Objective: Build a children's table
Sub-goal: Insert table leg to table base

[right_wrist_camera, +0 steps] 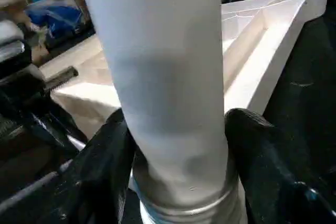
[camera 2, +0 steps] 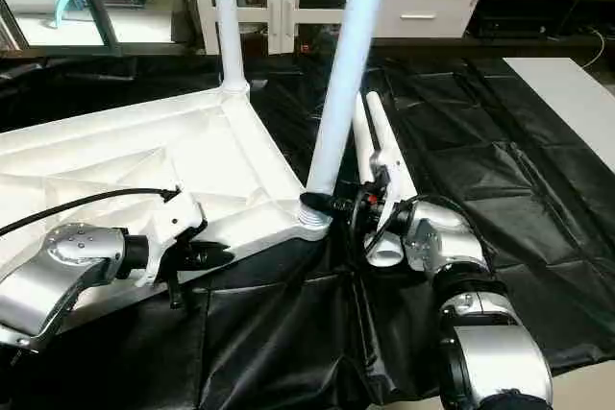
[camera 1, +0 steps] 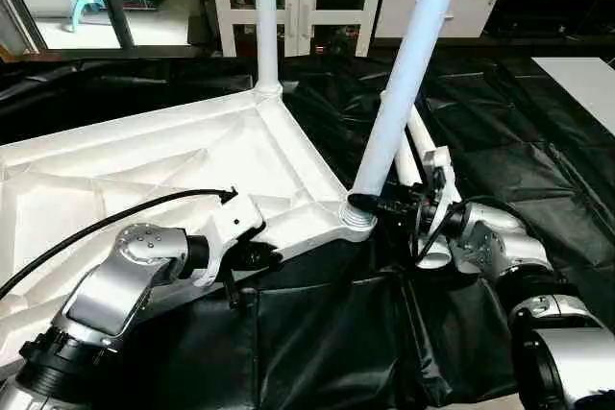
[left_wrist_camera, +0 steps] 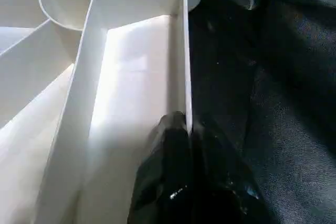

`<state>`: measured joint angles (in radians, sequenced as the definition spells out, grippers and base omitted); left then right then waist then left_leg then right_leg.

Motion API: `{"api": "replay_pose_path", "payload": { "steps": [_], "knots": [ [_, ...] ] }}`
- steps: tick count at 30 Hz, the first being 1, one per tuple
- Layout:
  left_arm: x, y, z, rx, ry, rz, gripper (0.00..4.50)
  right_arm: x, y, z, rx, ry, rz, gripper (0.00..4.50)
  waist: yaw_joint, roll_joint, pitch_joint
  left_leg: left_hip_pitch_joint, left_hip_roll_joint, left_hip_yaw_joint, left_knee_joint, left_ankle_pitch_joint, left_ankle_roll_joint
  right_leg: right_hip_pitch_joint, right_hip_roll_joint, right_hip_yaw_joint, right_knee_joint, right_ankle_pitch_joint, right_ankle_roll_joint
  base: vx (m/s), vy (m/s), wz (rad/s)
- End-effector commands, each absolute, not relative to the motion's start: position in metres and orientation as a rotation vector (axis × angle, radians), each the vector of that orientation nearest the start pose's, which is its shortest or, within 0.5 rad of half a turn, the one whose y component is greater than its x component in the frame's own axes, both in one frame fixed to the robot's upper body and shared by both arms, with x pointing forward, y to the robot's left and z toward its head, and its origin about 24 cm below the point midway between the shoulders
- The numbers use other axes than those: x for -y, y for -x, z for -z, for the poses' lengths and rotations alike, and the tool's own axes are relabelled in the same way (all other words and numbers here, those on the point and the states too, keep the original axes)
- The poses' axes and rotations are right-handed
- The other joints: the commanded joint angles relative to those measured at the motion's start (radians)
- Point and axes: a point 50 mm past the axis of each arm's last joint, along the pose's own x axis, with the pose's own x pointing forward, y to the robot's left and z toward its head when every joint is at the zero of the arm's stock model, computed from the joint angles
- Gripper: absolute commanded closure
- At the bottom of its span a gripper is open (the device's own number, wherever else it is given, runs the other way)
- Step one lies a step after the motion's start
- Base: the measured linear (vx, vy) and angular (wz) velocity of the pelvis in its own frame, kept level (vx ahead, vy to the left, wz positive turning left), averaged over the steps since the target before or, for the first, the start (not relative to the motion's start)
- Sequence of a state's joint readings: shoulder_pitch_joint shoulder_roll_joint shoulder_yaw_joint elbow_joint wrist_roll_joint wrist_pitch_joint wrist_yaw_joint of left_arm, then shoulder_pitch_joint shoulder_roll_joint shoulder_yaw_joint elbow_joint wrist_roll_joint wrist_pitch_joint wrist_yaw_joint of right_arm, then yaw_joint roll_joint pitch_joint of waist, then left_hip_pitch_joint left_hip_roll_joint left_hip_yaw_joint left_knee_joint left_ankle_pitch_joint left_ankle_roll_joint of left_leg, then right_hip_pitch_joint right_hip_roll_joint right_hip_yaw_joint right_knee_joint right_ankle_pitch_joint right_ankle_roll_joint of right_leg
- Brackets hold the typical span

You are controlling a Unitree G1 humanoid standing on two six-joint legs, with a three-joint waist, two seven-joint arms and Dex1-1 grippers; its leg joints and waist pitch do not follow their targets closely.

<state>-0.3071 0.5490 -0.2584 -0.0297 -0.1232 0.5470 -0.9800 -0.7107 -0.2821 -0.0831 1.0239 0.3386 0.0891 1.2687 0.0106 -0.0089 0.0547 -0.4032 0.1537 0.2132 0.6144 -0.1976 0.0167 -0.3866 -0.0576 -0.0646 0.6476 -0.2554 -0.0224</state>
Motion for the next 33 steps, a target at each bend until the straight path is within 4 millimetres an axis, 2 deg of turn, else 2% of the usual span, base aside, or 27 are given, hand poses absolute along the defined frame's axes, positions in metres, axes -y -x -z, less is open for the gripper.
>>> {"api": "replay_pose_path", "payload": {
  "steps": [1,5,8,11,16,17,26,30,33],
  "knots": [
    [-0.156,-0.272,-0.076,-0.46,-0.317,1.102,4.5,0.164,-0.341,-0.061,-0.206,-0.364,-1.133,1.68,0.008,0.001,-0.067,0.03,0.099,-0.044,-0.049,0.064,0.175,0.044,-0.101,0.054,-0.047,0.215,-0.33,0.0,0.0,0.0],
    [-0.154,-0.274,-0.072,-0.461,-0.336,1.092,4.5,0.162,-0.335,-0.053,-0.269,-0.304,-1.176,1.68,0.011,0.001,-0.068,0.03,0.098,-0.044,-0.047,0.084,0.18,0.043,-0.1,0.052,-0.044,0.236,-0.33,0.0,0.0,0.0],
    [-0.152,-0.275,-0.071,-0.458,-0.345,1.084,4.5,0.161,-0.332,-0.049,-0.288,-0.259,-1.184,1.68,0.014,0.0,-0.067,0.029,0.098,-0.044,-0.047,0.066,0.173,0.044,-0.104,0.054,-0.047,0.213,-0.324,0.0,0.0,0.0],
    [-0.151,-0.275,-0.07,-0.457,-0.346,1.085,4.5,0.162,-0.331,-0.047,-0.291,-0.249,-1.177,1.68,0.015,0.004,-0.068,0.032,0.098,-0.045,-0.047,0.073,0.169,0.043,-0.101,0.054,-0.046,0.218,-0.325,0.0,0.0,0.0],
    [-0.151,-0.276,-0.07,-0.453,-0.351,1.082,4.5,0.164,-0.333,-0.048,-0.277,-0.238,-1.152,1.83,0.018,0.004,-0.068,0.032,0.099,-0.044,-0.047,0.067,0.168,0.043,-0.102,0.054,-0.046,0.219,-0.327,0.0,0.0,0.0],
    [-0.151,-0.277,-0.07,-0.451,-0.353,1.079,4.5,0.164,-0.334,-0.049,-0.271,-0.236,-1.145,2.08,0.018,0.004,-0.068,0.032,0.098,-0.044,-0.047,0.059,0.163,0.043,-0.102,0.055,-0.047,0.21,-0.328,0.0,0.0,0.0],
    [-0.15,-0.277,-0.069,-0.447,-0.357,1.074,4.5,0.167,-0.338,-0.056,-0.222,-0.215,-1.12,2.22,0.02,0.004,-0.069,0.033,0.099,-0.044,-0.047,0.043,0.148,0.042,-0.102,0.056,-0.047,0.189,-0.324,0.0,0.0,0.0],
    [-0.15,-0.277,-0.069,-0.442,-0.359,1.072,4.5,0.169,-0.34,-0.06,-0.19,-0.093,-1.118,2.32,0.017,0.001,-0.068,0.03,0.096,-0.044,-0.046,0.031,0.146,0.043,-0.104,0.057,-0.048,0.179,-0.324,0.0,0.0,0.0],
    [-0.149,-0.278,-0.069,-0.433,-0.36,1.069,4.5,0.169,-0.337,-0.059,-0.188,0.066,-1.151,2.34,0.015,0.001,-0.069,0.032,0.095,-0.045,-0.045,0.028,0.14,0.043,-0.103,0.057,-0.049,0.17,-0.321,0.0,0.0,0.0]
  ]
}}
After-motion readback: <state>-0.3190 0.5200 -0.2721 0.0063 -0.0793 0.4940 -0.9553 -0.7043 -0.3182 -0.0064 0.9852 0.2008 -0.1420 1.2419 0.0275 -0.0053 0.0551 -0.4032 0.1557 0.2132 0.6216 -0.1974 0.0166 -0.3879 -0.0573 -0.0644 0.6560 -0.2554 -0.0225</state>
